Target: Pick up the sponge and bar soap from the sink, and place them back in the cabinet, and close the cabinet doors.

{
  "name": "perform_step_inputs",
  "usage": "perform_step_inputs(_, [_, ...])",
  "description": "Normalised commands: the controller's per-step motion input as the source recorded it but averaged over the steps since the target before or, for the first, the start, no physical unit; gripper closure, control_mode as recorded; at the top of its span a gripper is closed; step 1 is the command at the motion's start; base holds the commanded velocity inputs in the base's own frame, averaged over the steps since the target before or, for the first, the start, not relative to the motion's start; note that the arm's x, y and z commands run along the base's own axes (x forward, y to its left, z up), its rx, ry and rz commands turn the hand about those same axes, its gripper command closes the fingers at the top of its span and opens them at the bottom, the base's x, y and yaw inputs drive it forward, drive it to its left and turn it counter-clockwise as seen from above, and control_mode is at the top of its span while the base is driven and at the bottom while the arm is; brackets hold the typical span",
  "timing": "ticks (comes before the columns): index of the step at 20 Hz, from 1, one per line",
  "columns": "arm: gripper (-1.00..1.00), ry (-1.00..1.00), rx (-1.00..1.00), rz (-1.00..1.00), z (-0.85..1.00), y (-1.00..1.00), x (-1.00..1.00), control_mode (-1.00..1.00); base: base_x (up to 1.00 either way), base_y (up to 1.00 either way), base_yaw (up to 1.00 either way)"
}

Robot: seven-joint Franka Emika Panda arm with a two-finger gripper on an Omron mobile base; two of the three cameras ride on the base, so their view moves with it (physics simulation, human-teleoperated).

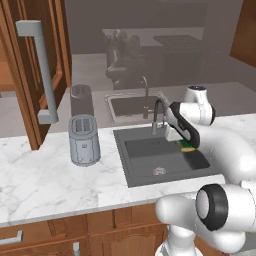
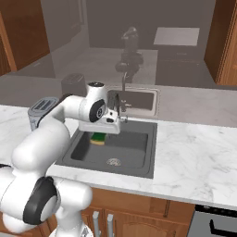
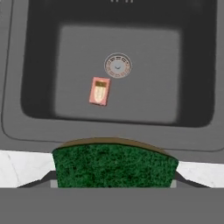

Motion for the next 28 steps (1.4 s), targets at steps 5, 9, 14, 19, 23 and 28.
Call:
perform_step_inputs(5, [1.0,0.0,0.0,0.0,0.32,0.03,-0.27,-1.0,0.0,0.0,0.0])
perform_step_inputs(9, [1.0,0.0,0.0,0.0,0.24,0.0,-0.28,-1.0,0.0,0.0,0.0])
perform_step_inputs(14, [1.0,0.0,0.0,0.0,0.39,0.0,-0.19,-1.0,0.0,0.0,0.0])
perform_step_inputs(19, [1.0,0.0,0.0,0.0,0.29,0.0,-0.21,-1.0,0.0,0.0,0.0])
perform_step_inputs(23, [1.0,0.0,0.0,0.0,0.36,0.0,-0.19,-1.0,0.0,0.0,0.0])
perform_step_inputs(28, [1.0,0.0,0.0,0.0,0.38,0.0,-0.24,-1.0,0.0,0.0,0.0])
